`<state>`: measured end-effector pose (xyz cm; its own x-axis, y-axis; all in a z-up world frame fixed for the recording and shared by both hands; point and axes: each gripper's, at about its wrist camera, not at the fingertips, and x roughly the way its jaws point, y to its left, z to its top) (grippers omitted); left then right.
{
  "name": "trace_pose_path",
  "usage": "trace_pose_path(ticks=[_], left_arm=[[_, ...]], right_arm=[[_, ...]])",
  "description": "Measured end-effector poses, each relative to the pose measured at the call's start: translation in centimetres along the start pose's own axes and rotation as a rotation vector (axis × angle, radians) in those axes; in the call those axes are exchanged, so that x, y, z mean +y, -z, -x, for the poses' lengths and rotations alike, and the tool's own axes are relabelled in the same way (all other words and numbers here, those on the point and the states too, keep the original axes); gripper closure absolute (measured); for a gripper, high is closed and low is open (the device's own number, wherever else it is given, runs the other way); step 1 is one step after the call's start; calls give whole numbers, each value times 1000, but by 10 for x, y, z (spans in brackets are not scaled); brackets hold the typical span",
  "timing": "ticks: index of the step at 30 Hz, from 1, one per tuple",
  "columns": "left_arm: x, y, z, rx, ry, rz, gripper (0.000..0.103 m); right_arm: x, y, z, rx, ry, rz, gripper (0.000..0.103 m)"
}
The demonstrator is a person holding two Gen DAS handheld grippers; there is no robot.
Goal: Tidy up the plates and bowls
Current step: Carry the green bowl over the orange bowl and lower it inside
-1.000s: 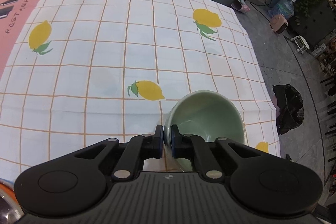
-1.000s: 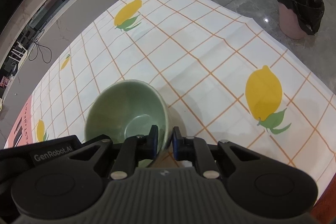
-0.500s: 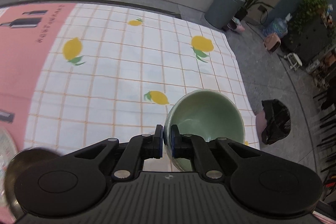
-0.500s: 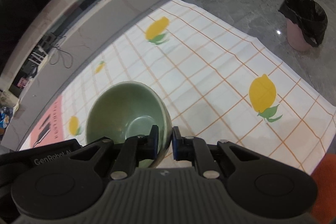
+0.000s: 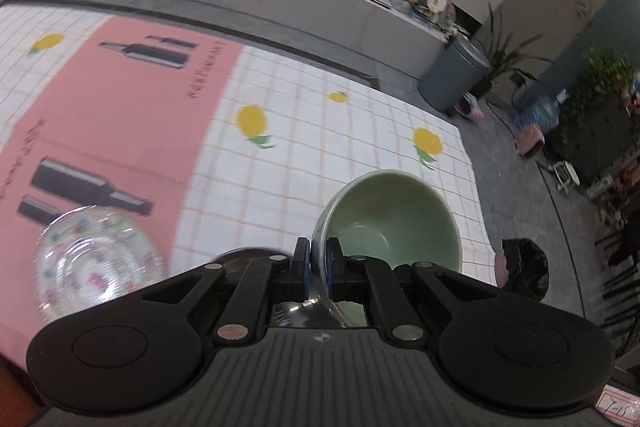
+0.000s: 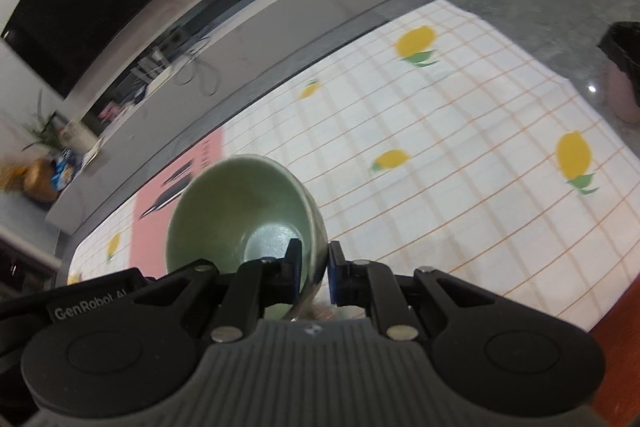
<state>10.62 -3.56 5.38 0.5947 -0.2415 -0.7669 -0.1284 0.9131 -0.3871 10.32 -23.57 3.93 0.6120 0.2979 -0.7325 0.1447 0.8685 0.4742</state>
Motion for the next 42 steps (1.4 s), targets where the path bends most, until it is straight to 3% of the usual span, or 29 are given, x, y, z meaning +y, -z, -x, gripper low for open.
trace_pose_path(ticks=[9, 16, 25, 42], left_arm=[[51, 18, 16, 34, -34, 58, 94], [65, 26, 6, 81, -29, 81, 94], [61, 34, -11, 123, -17, 61, 94], [62, 35, -34, 183, -44, 26, 93]], right_arm=[[30, 37, -13, 124, -42, 52, 92], [25, 50, -29, 198, -23, 30, 92], [15, 49, -33, 204, 36, 42, 92], [9, 46, -58, 256, 60, 85, 92]])
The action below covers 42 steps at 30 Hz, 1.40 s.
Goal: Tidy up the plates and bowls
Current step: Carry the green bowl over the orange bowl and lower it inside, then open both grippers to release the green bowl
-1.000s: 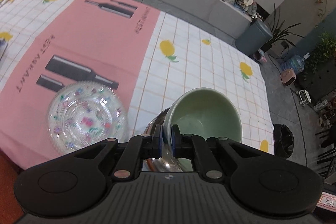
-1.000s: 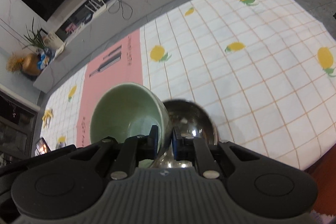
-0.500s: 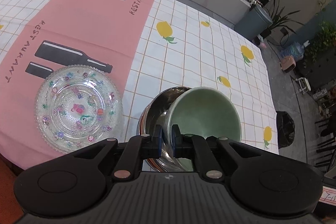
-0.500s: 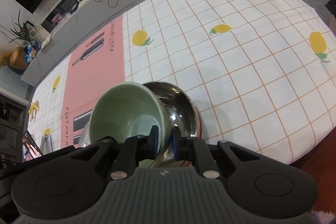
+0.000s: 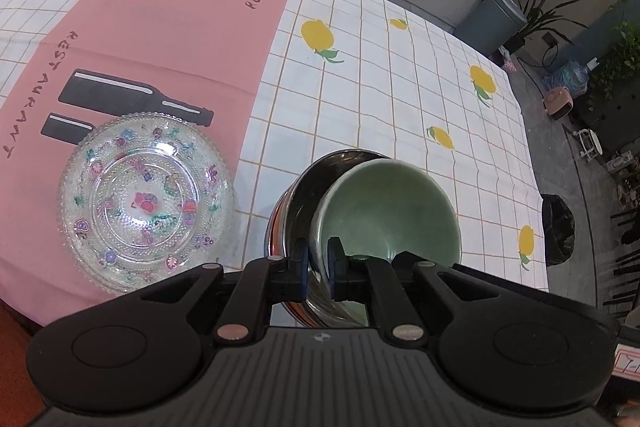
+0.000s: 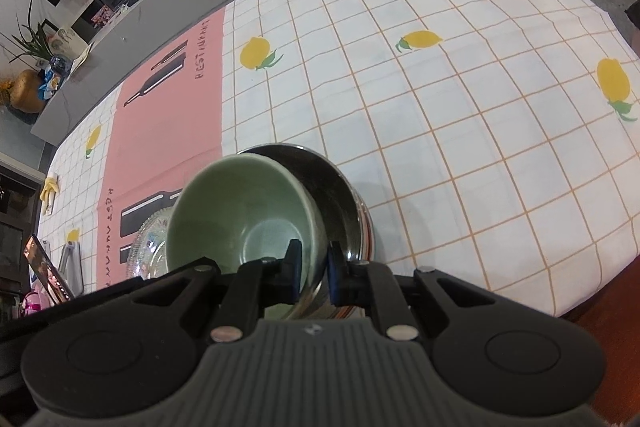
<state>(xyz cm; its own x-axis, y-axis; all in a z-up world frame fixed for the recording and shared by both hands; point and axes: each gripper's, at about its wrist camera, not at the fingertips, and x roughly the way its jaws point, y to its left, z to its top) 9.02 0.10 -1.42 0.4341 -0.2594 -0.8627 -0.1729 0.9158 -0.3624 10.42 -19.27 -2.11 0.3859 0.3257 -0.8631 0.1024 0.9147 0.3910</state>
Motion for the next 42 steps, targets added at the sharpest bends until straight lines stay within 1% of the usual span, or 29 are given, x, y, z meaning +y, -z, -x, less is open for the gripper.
trace_pose_path(ticks=[4, 8, 12, 13, 14, 15, 19, 24, 25, 26, 27, 29, 30, 31, 33, 35, 38, 40, 42], left_arm=[[1, -2, -4, 13, 7, 6, 92], [3, -4, -6, 20, 11, 7, 90], [6, -6, -7, 30, 27, 20, 89], [6, -6, -7, 33, 30, 14, 87], [5, -5, -7, 34, 33, 10, 85], [4, -6, -6, 33, 29, 7, 84], [2, -8, 3, -21, 3, -23, 84], [5, -12, 16, -69, 12, -23, 84], [5, -11, 19, -84, 16, -33, 81], [4, -11, 22, -97, 23, -48, 75], [4, -10, 25, -108, 31, -64, 71], [3, -8, 31, -133, 54, -94, 61], [3, -6, 34, -143, 65, -106, 59], [4, -6, 36, -153, 74, -118, 54], [6, -4, 41, -178, 99, -144, 48], [10, -1, 46, -211, 130, -162, 37], [16, 2, 48, -239, 146, -164, 31], [22, 3, 46, -247, 150, -146, 29], [28, 4, 42, -240, 155, -117, 29]], right_arm=[[0, -5, -4, 4, 1, 7, 92], [4, -8, -7, 7, 9, 33, 87], [7, -8, -7, 7, 19, 63, 86], [7, -8, -6, 6, 21, 66, 83], [8, -9, -5, 2, 23, 68, 77], [8, -9, -4, -2, 28, 72, 74], [8, -10, 2, -19, 27, 78, 72], [14, -11, 15, -65, 26, 102, 72], [14, -11, 17, -74, 21, 104, 70], [15, -11, 19, -82, 16, 106, 66], [15, -10, 21, -90, 12, 109, 64], [14, -9, 25, -108, 9, 122, 58], [14, -8, 27, -116, 8, 126, 57], [13, -7, 28, -123, 5, 127, 55], [9, -6, 31, -140, -5, 122, 49], [4, -4, 34, -163, -17, 113, 44], [-5, -2, 35, -195, -19, 81, 36], [-12, 0, 35, -209, -30, 50, 32], [-18, 2, 32, -207, -35, 13, 32]])
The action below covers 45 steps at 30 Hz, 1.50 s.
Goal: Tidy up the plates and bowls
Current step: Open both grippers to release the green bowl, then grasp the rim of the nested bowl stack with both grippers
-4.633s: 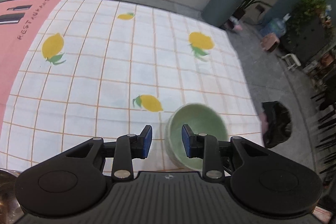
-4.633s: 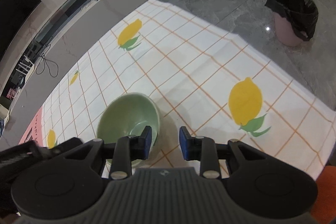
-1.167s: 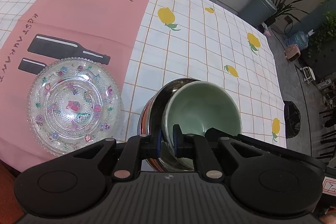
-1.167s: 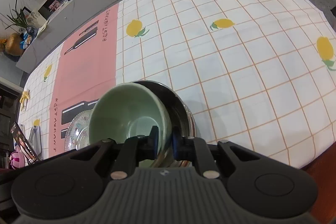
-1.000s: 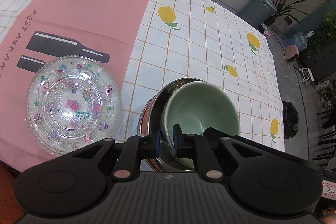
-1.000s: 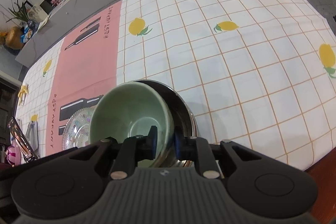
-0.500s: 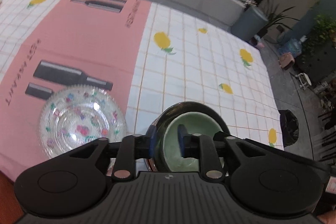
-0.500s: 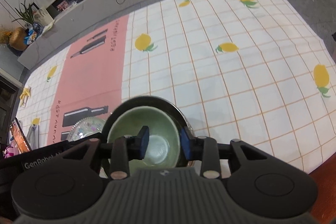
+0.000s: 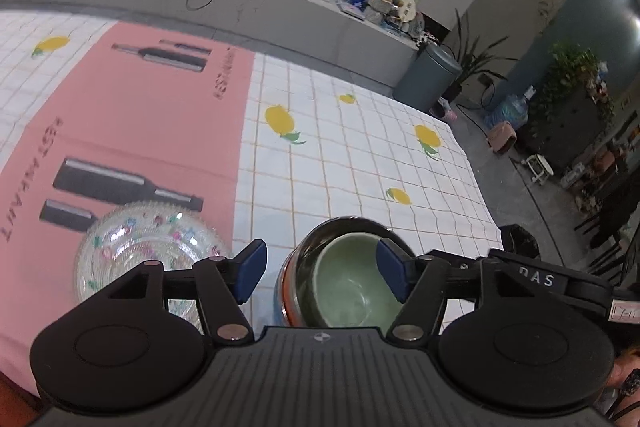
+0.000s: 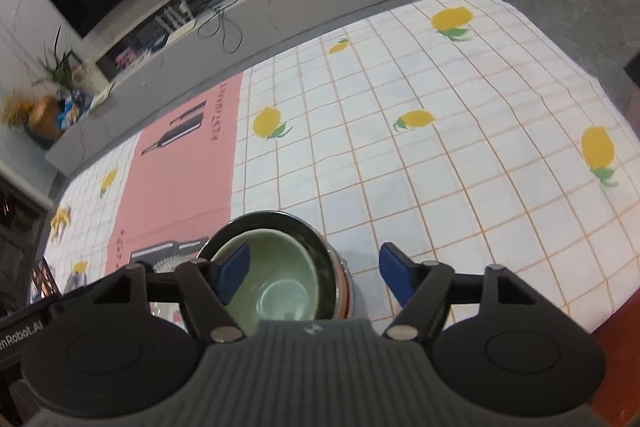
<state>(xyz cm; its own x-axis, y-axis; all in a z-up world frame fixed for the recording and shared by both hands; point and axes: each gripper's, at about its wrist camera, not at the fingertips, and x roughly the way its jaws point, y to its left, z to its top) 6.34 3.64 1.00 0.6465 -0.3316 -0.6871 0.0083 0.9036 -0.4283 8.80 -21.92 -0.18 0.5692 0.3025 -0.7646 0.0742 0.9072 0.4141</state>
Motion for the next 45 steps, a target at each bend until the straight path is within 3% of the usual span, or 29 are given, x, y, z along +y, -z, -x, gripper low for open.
trace_pose_path(ticks=[11, 16, 34, 45], left_arm=[[33, 24, -25, 24, 44, 166, 26], [40, 27, -32, -2, 62, 227, 26], [53, 43, -78, 129, 116, 393, 26], [41, 40, -91, 172, 76, 321, 41]], right_arm=[[-19, 23, -29, 75, -29, -113, 30], [-26, 31, -41, 107, -41, -158, 30], [-46, 37, -72, 186, -102, -286, 34], [-51, 35, -84, 207, -166, -323, 39]])
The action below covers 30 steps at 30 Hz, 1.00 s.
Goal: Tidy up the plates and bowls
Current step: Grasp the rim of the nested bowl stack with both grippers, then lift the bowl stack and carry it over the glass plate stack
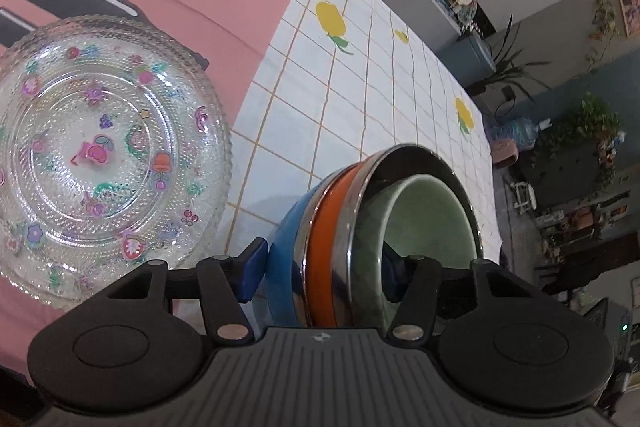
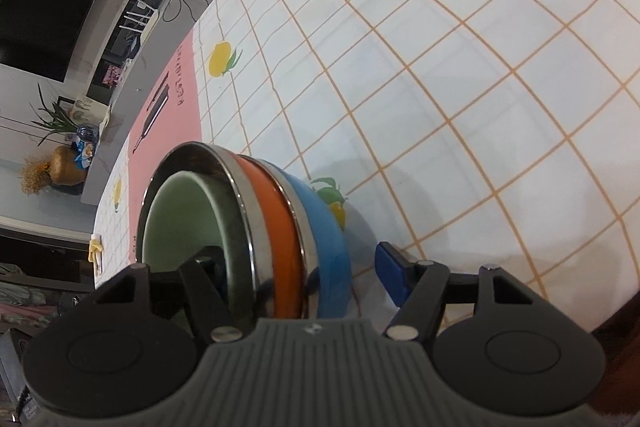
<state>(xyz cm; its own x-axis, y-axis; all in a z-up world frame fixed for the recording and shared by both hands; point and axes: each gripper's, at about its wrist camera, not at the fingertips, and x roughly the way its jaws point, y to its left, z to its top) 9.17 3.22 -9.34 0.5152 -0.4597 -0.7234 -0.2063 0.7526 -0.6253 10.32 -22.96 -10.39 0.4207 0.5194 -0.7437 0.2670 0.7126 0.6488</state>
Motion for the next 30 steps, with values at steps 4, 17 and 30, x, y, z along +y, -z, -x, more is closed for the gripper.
trace_pose_path(ticks=[4, 17, 30], left_arm=[[-5, -2, -1, 12, -18, -12, 41], [-19, -1, -9, 43, -15, -39, 44], [-19, 6, 7, 22, -6, -49, 44]], right_arm=[[2, -2, 2, 4, -18, 5, 50], [-8, -10, 14, -33, 1, -21, 53], [-3, 0, 26, -33, -3, -3, 54]])
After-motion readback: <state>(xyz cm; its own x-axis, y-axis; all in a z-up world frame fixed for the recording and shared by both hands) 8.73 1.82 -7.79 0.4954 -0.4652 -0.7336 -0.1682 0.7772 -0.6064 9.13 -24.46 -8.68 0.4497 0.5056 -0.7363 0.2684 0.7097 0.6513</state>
